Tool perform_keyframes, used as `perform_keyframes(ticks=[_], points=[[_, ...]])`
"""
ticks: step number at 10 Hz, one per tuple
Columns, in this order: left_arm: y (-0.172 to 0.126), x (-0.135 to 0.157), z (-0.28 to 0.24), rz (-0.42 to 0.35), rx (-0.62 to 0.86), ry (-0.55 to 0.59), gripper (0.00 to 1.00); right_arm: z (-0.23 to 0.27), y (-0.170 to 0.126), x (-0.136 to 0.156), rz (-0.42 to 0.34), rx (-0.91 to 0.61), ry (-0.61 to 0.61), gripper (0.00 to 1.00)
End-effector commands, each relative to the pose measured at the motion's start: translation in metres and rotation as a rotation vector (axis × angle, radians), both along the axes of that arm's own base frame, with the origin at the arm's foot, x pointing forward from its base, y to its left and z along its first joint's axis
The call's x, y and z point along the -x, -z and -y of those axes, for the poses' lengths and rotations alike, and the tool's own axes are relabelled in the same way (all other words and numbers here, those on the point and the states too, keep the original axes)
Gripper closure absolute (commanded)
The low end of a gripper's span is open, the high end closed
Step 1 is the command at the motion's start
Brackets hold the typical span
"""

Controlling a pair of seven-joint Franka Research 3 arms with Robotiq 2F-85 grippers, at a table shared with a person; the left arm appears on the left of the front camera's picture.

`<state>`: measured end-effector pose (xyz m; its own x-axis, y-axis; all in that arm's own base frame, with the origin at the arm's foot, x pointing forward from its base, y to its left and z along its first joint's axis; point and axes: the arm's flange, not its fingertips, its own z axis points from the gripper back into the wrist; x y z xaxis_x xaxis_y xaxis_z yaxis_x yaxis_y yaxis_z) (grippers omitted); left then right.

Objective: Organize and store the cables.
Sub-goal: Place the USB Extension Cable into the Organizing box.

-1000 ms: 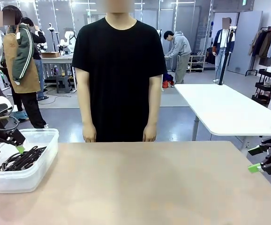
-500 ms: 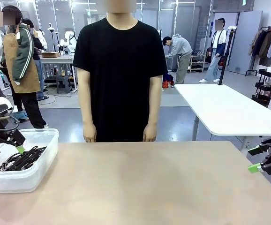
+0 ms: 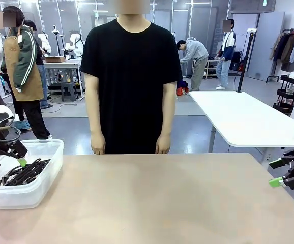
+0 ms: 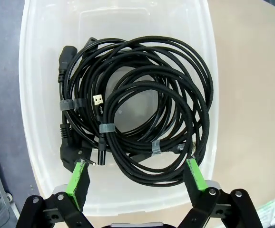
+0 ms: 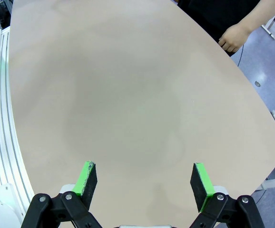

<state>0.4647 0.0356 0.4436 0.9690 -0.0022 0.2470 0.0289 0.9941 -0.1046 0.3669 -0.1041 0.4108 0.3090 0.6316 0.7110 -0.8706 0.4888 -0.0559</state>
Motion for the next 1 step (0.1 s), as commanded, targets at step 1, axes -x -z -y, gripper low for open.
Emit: perform_keyframes(ticks=[1], points=[[-0.0018, -0.0043, -0.0015, -0.001, -0.001, -0.004, 0.00, 0.0002, -0.0019, -0.0023, 0.004, -0.012, 0.002, 0.00]])
